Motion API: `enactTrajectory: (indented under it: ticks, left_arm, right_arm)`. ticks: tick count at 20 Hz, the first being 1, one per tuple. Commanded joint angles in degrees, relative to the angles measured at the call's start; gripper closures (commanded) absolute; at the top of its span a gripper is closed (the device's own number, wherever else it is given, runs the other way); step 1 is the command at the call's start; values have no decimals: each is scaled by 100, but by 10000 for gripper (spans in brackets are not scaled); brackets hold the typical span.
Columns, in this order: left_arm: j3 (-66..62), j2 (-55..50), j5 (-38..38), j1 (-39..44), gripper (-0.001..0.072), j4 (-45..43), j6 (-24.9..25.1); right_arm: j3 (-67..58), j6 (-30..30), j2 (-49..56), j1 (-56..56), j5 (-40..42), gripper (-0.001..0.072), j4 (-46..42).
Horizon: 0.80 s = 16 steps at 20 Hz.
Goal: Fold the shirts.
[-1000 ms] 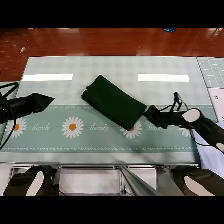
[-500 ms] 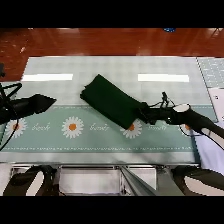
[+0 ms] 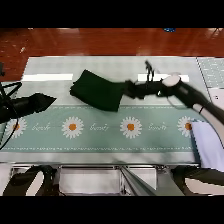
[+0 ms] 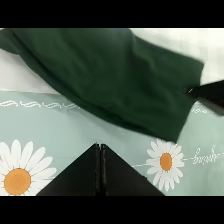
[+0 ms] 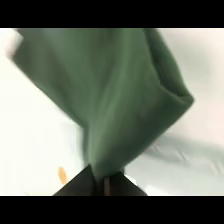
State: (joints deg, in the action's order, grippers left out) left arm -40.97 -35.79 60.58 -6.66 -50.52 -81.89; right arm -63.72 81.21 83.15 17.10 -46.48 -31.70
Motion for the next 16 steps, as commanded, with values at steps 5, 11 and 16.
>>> enactTrajectory:
  ticks: [5,11,16]
  left_arm:
    - [2,-24,11,4,689,0,4]
    - [2,-24,9,2,689,0,2]
    - [2,-26,-306,4,689,-2,48]
  right_arm:
    - [-3167,1220,17,-992,-1797,686,-1738]
    - [-4006,1652,-363,-2457,-2702,686,-1843]
    - [-4006,1818,-979,-4037,-3886,686,-2199]
